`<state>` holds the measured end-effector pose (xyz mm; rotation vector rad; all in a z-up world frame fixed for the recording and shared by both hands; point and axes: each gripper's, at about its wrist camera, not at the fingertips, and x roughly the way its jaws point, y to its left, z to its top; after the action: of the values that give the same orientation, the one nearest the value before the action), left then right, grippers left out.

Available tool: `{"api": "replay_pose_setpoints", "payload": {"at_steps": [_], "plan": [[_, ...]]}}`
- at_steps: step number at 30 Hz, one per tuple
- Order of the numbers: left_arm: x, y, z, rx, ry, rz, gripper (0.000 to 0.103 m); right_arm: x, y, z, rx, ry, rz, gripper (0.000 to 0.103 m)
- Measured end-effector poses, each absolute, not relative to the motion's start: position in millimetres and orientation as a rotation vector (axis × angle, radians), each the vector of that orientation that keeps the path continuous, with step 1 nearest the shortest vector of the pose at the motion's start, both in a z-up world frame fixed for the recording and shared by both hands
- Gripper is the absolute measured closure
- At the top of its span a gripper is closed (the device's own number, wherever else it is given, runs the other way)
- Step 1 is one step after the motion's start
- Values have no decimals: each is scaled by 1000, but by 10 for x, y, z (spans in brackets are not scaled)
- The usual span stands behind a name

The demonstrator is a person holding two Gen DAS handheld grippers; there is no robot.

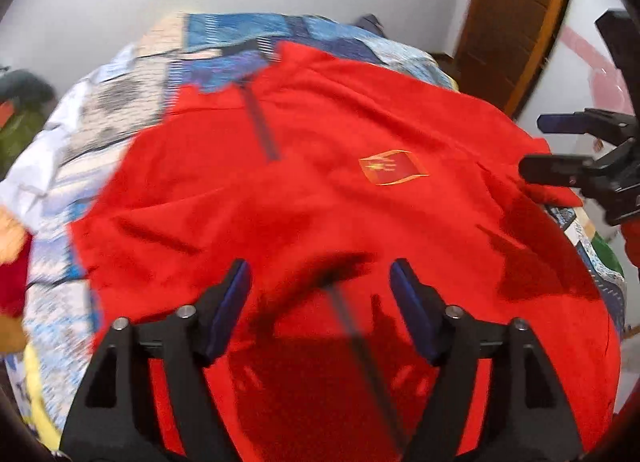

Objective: Fold large clothes

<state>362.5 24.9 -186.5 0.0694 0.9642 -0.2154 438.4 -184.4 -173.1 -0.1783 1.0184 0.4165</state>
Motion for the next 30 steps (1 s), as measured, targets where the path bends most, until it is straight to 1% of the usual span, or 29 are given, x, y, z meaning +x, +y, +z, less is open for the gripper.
{"api": "replay_pose_setpoints", "payload": {"at_steps": [3,6,10,12,18,19,20,22,24,26,28,30], "plan": [[3402,697,-1786,49,936,-112,24,4315,-1377,-1728,-265,996,476,0],[3245,1136,-1831,38,945,0,24,4196,-912,-1763,-377,963,534,0],[3051,1692,-2056,-32,1001,96,24,4040,-338,-1899,-526,927,606,0],[2987,1852,-2166,-71,1026,116,24,3979,-77,-2030,-587,928,643,0],[2897,2055,-2397,-119,1053,129,24,4007,521,-2661,-706,1083,713,1],[2894,2060,-2408,-119,1053,127,24,4025,567,-2743,-722,1102,710,7],[2882,2063,-2419,-115,1052,127,24,4039,613,-2832,-743,1118,705,18],[2859,2060,-2444,-104,1048,128,24,4057,653,-2936,-747,1129,702,30],[2867,2070,-2459,-97,1046,128,24,4070,665,-2934,-718,1134,725,54],[2923,2055,-2471,-91,1046,123,24,4050,681,-2908,-700,1122,719,82],[2976,2032,-2476,-85,1045,118,24,4032,652,-2842,-677,1098,712,89],[3059,2017,-2484,-81,1044,110,24,4027,589,-2736,-634,1073,711,91]]}}
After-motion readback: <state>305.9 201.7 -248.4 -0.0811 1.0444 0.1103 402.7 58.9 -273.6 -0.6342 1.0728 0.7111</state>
